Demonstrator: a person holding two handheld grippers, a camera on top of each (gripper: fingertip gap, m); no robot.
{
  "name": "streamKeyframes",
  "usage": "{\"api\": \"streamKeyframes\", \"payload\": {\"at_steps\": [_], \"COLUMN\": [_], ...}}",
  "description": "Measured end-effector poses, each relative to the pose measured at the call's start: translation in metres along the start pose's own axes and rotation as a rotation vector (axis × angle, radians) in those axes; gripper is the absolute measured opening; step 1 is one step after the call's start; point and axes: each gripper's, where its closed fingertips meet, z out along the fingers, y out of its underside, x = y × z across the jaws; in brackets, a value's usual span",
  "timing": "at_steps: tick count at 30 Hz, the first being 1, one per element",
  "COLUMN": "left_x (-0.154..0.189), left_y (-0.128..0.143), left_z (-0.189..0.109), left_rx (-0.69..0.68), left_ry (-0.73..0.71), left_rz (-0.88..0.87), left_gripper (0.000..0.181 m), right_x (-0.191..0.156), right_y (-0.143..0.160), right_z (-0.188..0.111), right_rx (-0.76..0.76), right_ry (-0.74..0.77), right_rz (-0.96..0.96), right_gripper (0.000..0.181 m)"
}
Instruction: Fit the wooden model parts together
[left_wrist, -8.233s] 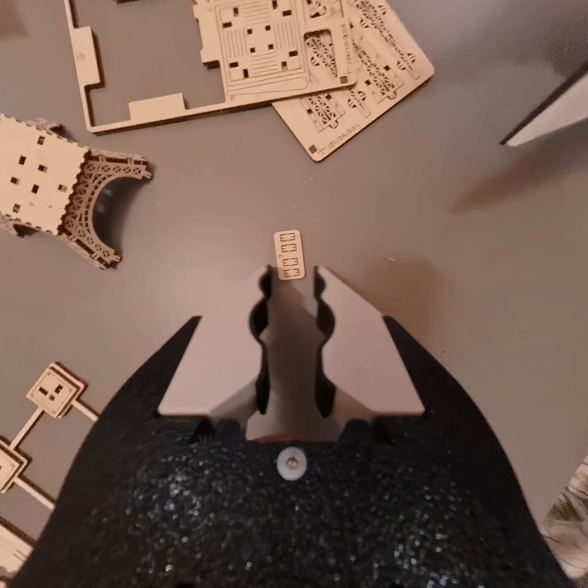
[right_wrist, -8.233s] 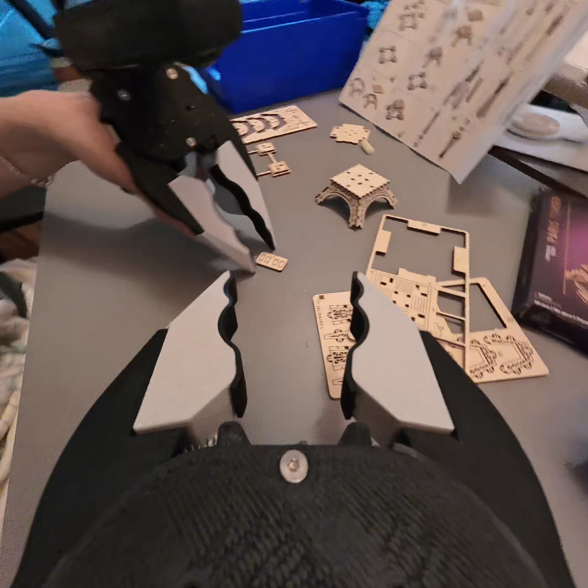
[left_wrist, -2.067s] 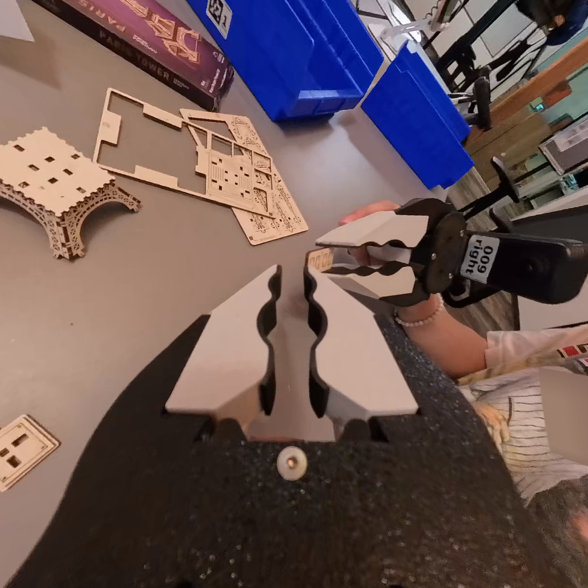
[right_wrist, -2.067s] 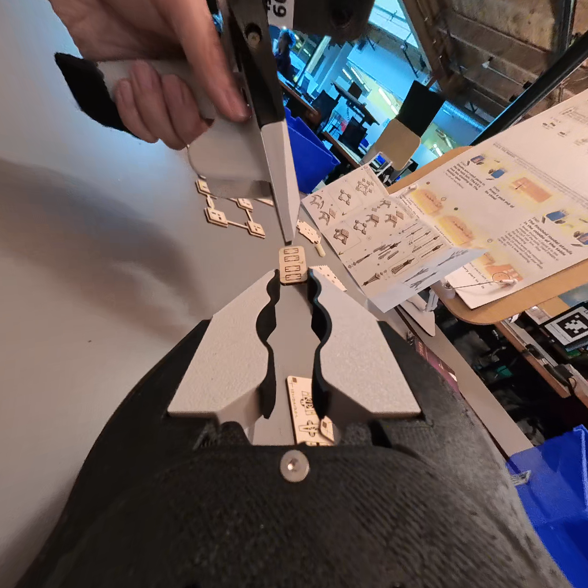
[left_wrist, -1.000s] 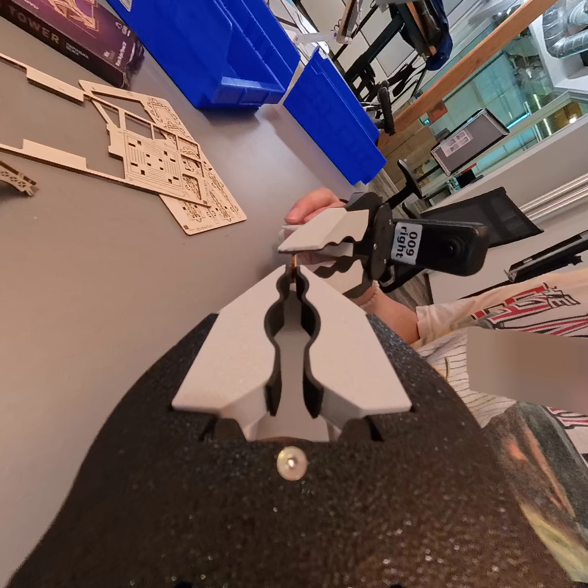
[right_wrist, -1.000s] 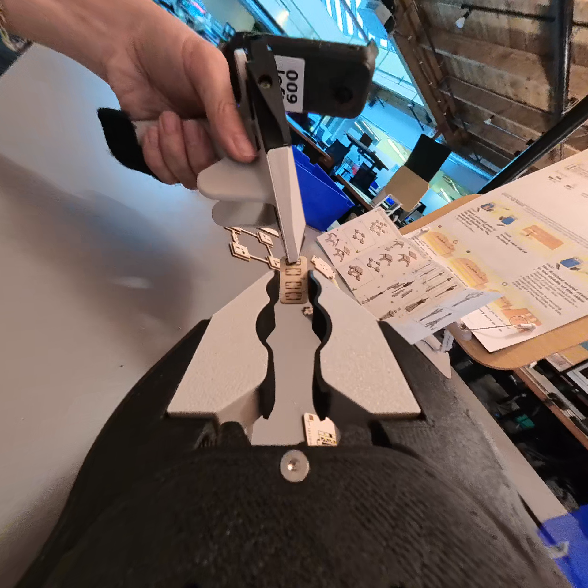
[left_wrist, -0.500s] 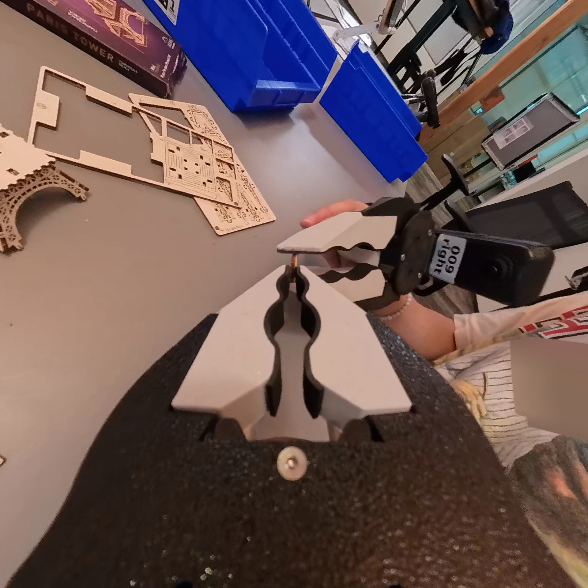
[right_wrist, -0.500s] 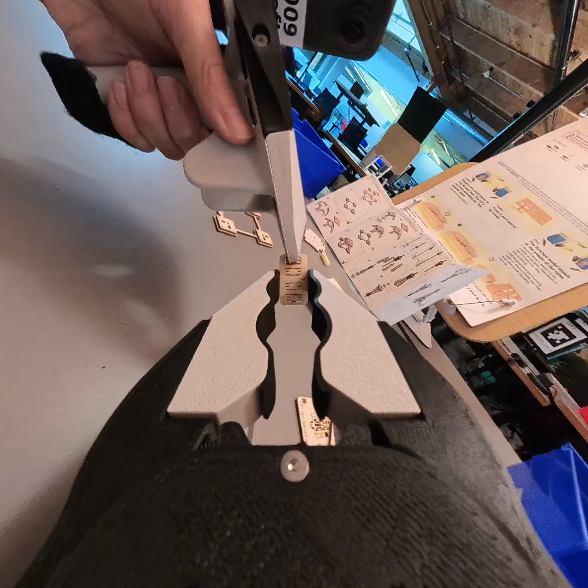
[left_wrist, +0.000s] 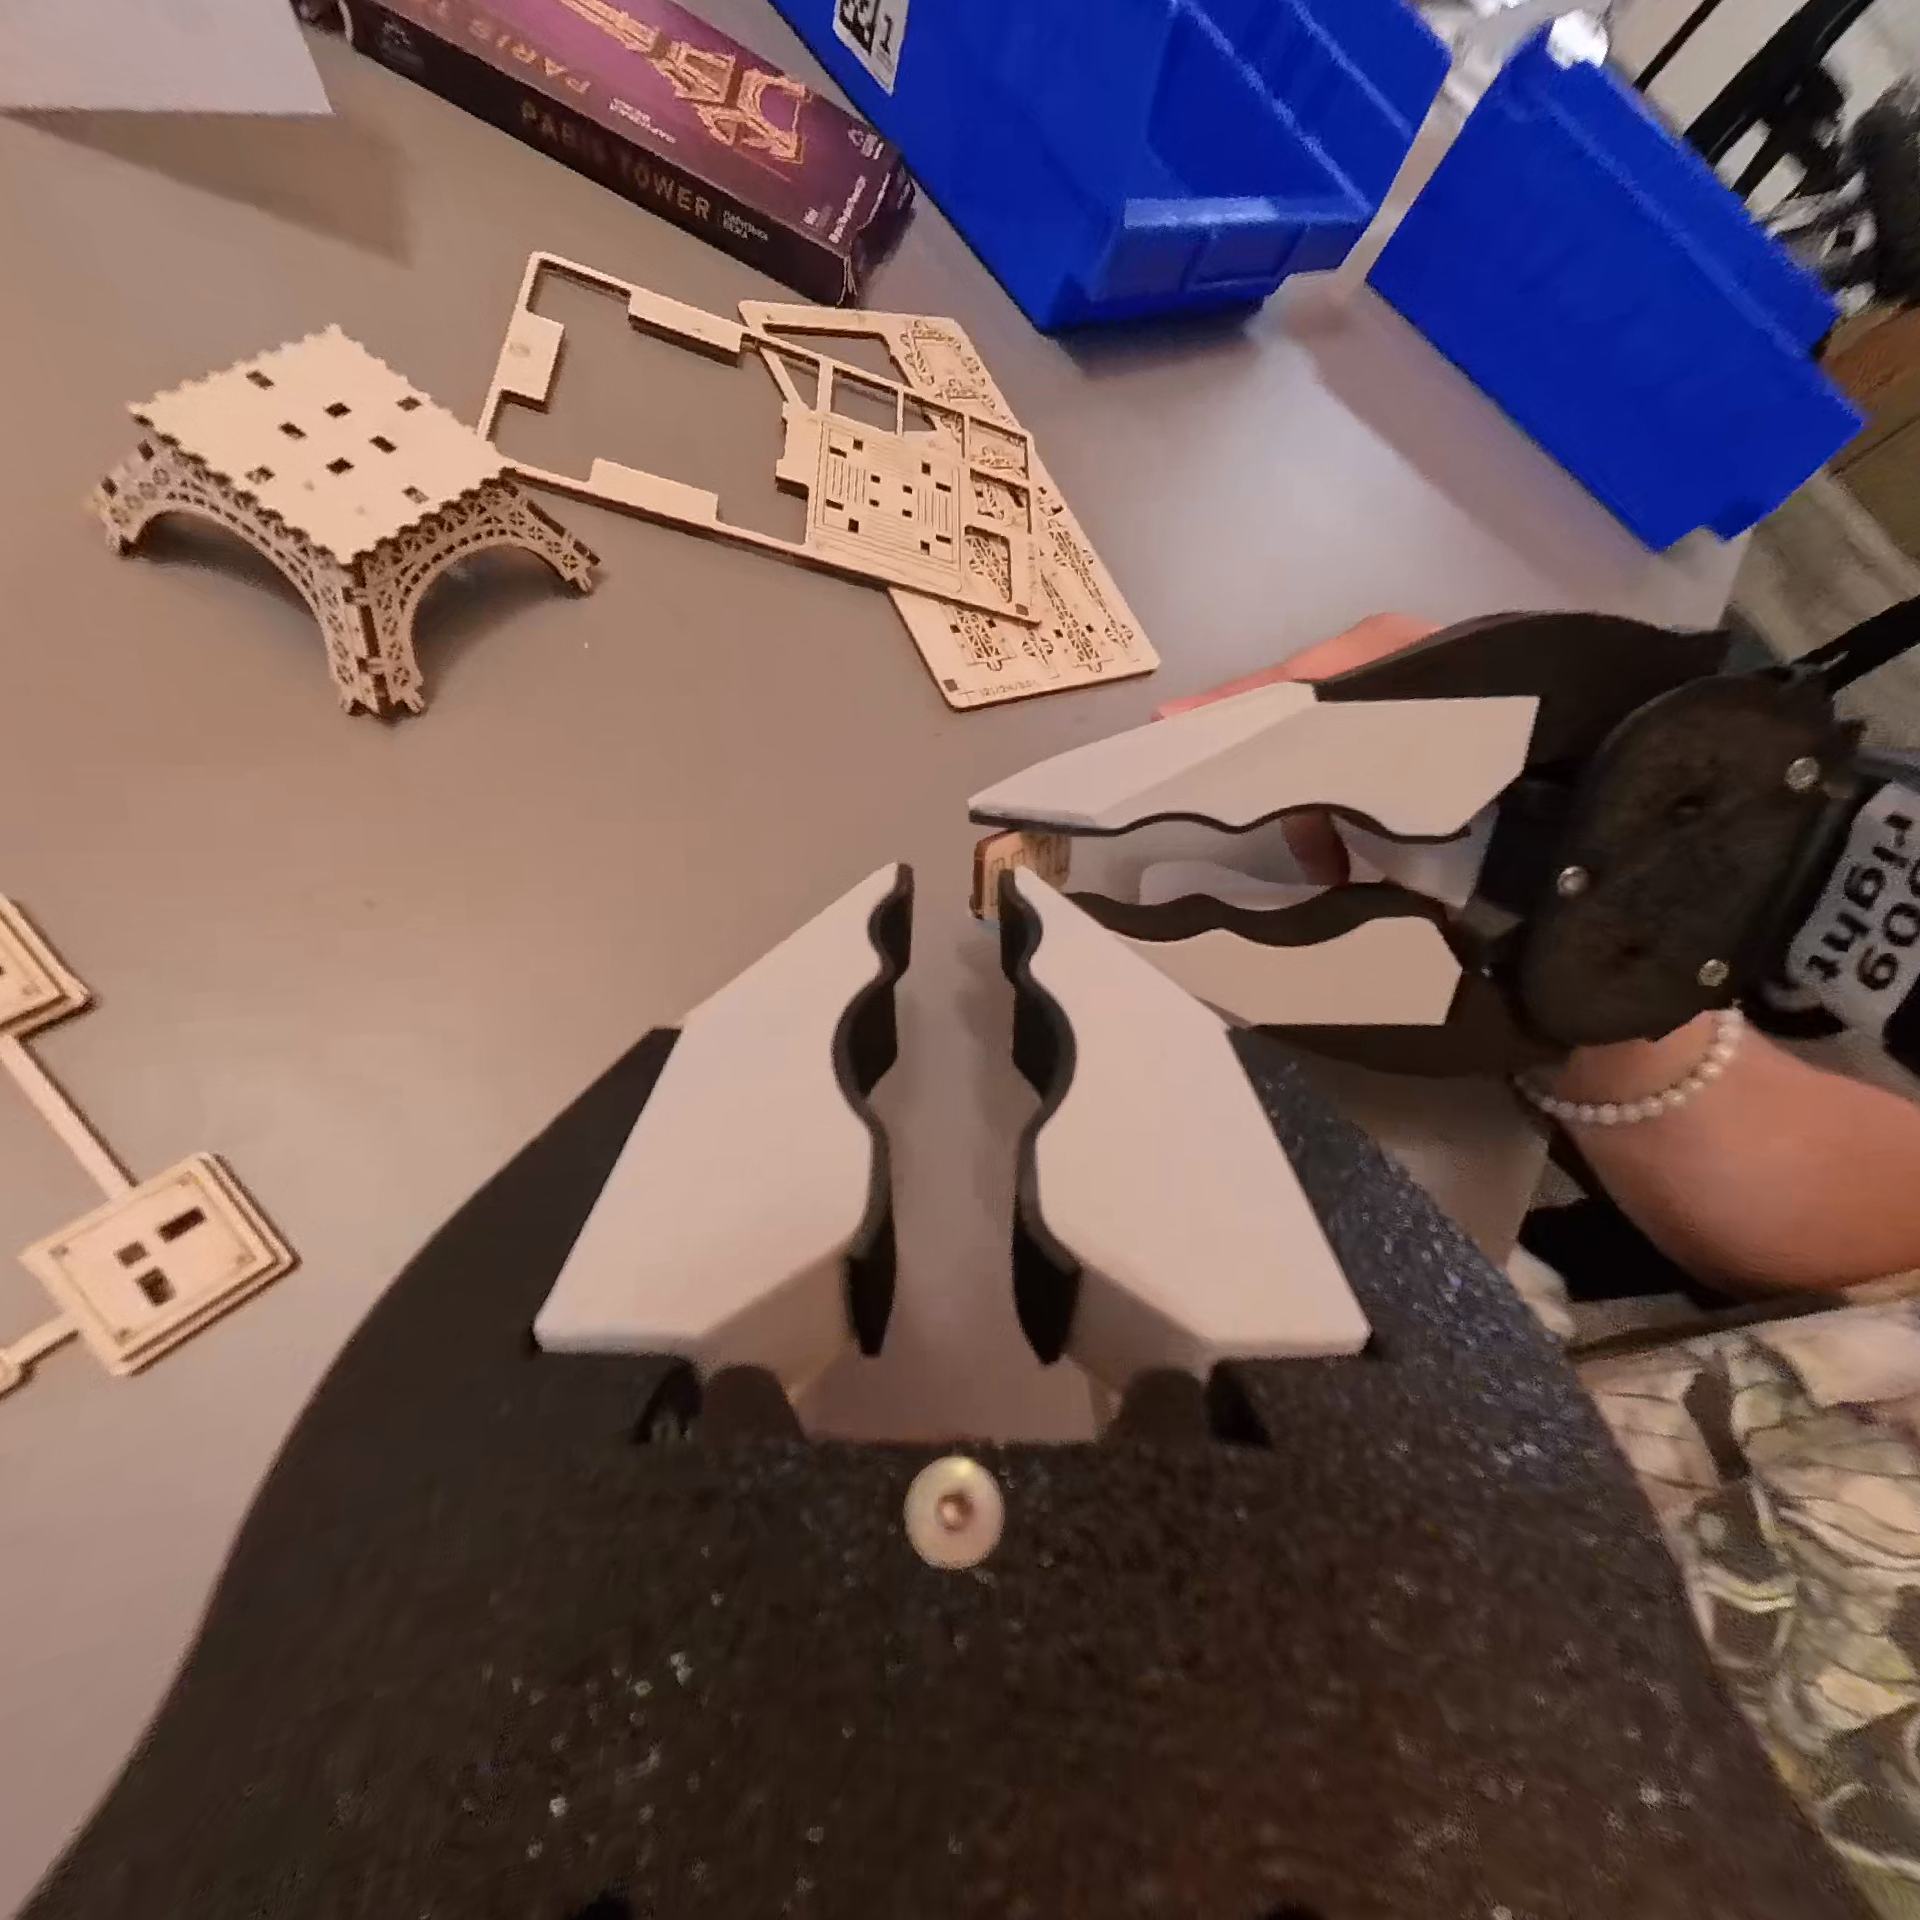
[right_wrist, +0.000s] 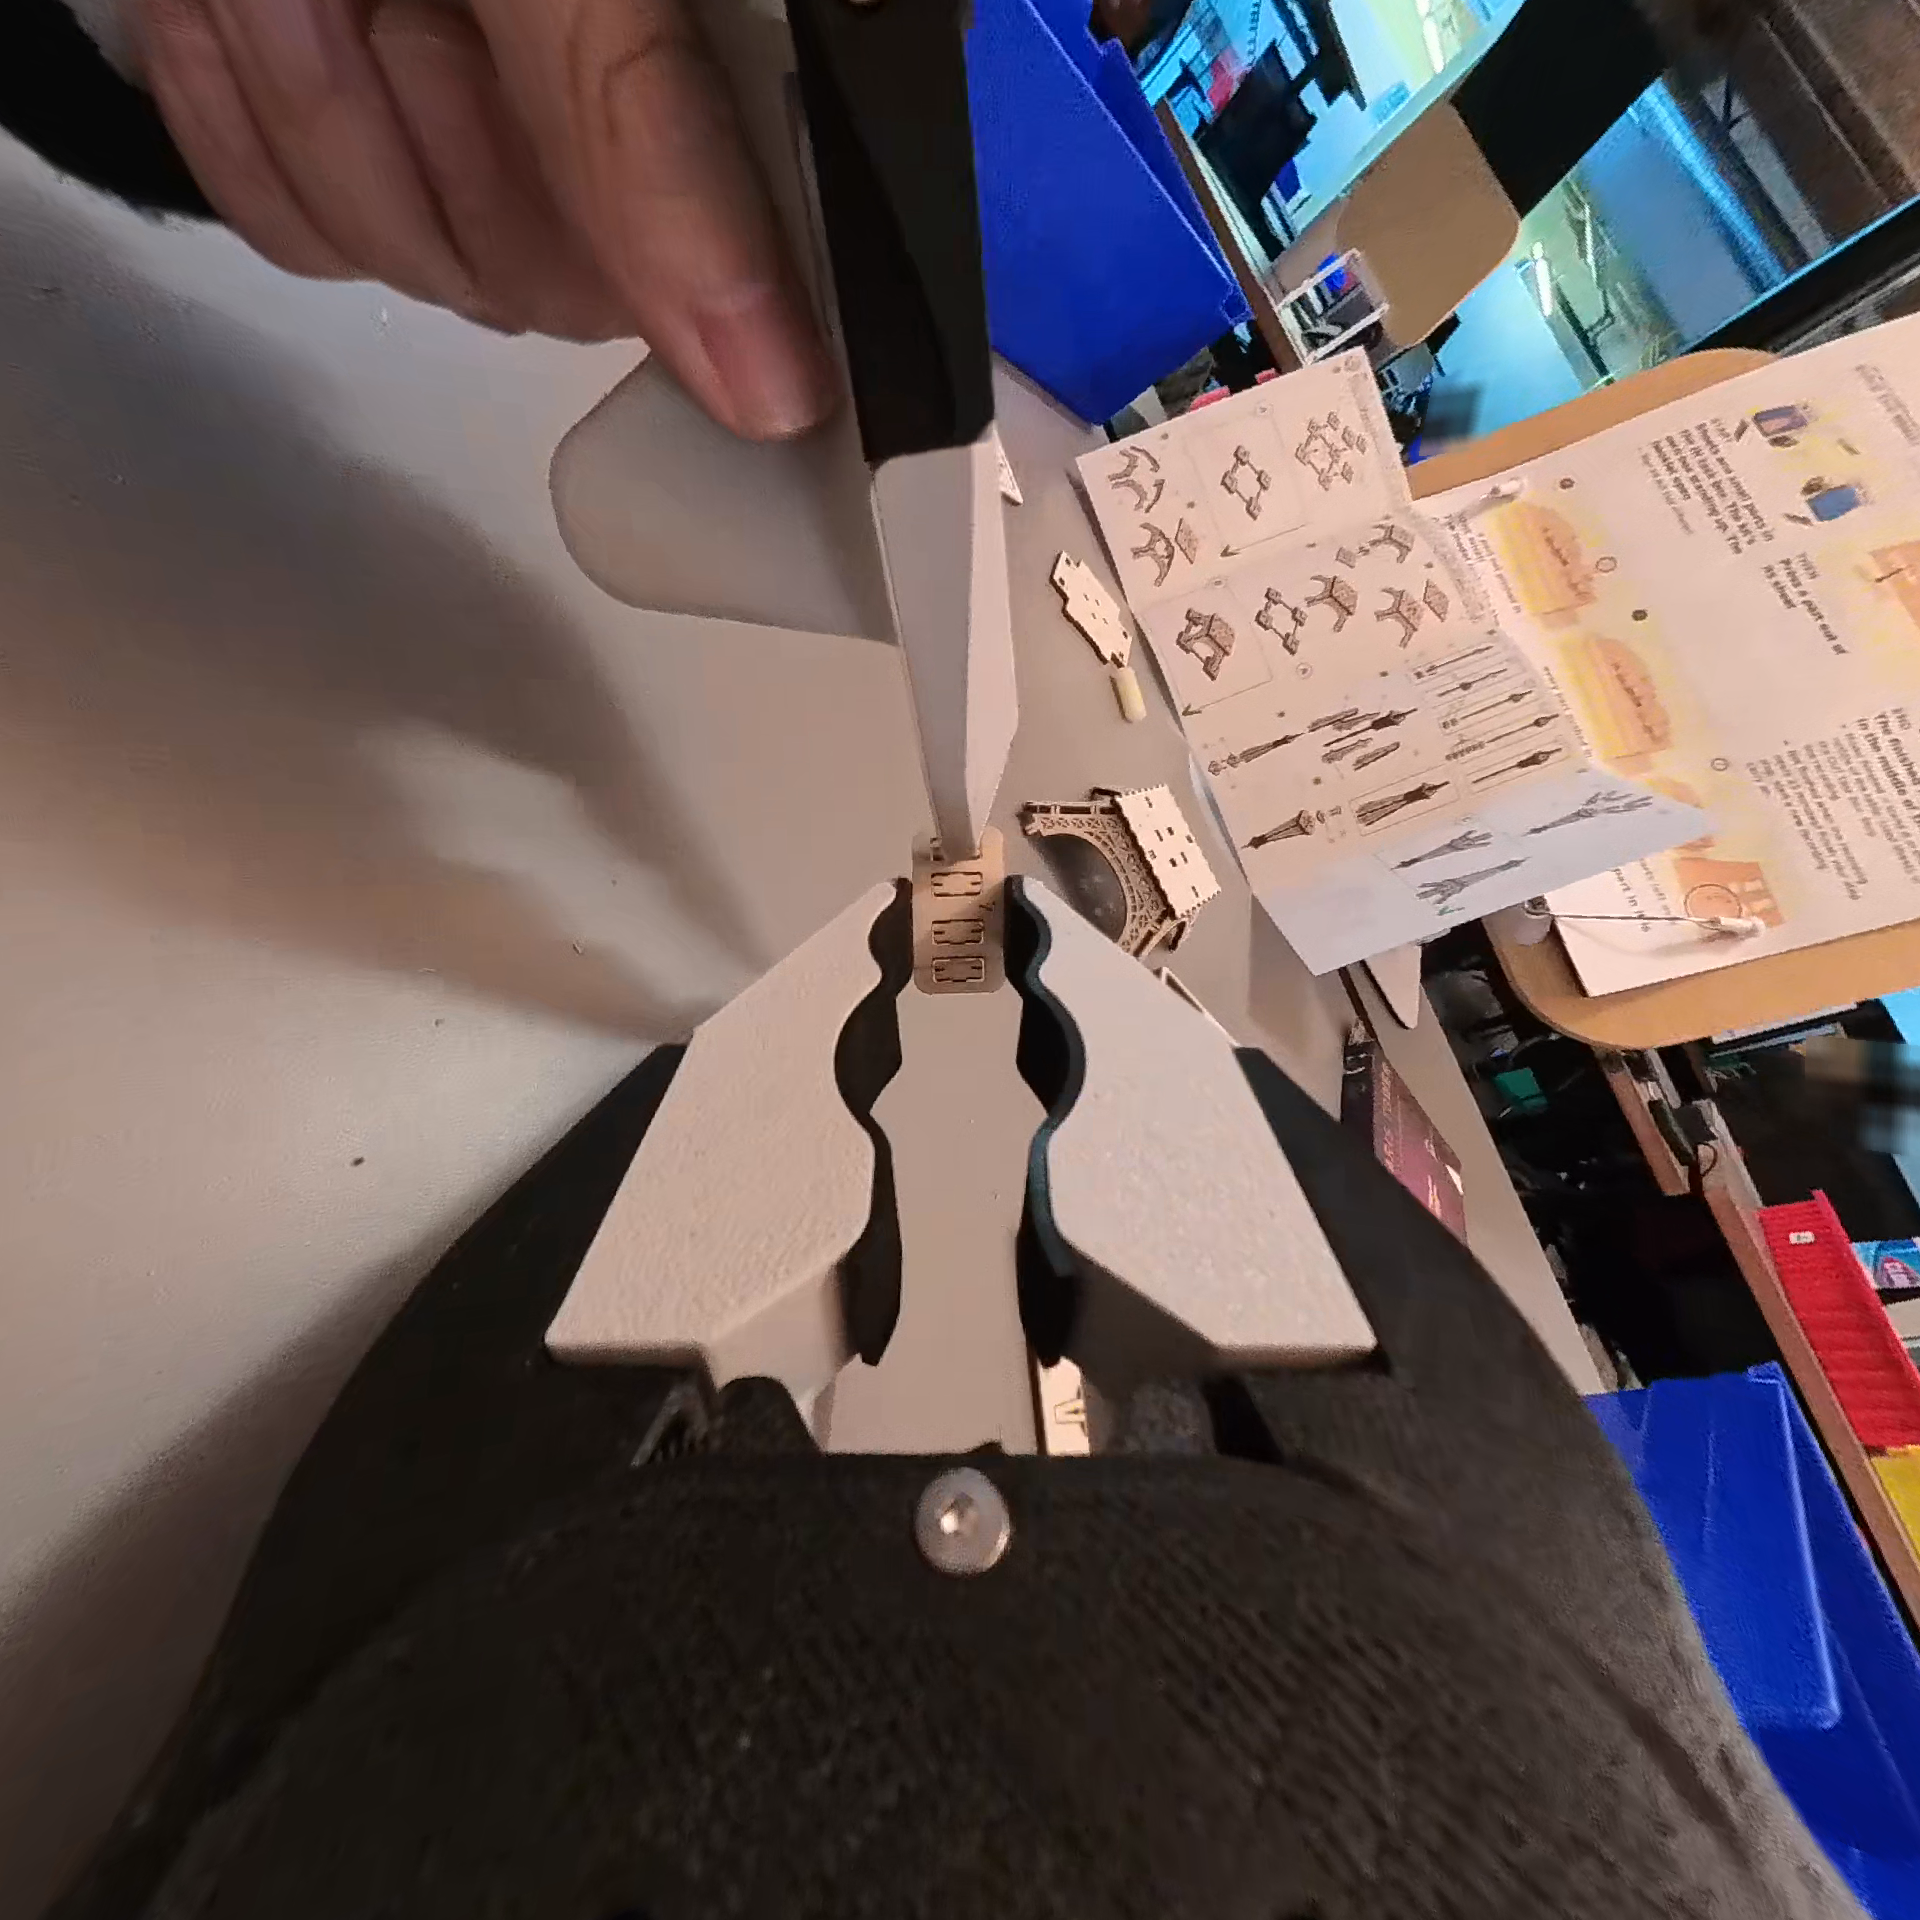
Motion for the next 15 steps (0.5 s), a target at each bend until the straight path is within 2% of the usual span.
{"api": "streamKeyframes", "payload": {"at_steps": [7, 15], "left_x": [-0.0016, -0.0035], "left_y": [0.0004, 0.0019], "left_z": [0.0006, 0.0007], "left_rx": [0.026, 0.024], "left_ry": [-0.009, -0.018], "left_rz": [-0.002, -0.028], "left_gripper": [0.007, 0.009], "right_x": [-0.0023, -0.0033], "right_y": [0.0021, 0.0035], "right_z": [0.0018, 0.0034], "right_rx": [-0.018, -0.031], "right_ry": [0.001, 0.006], "right_rz": [-0.016, -0.032], "right_gripper": [0.015, 0.015]}}
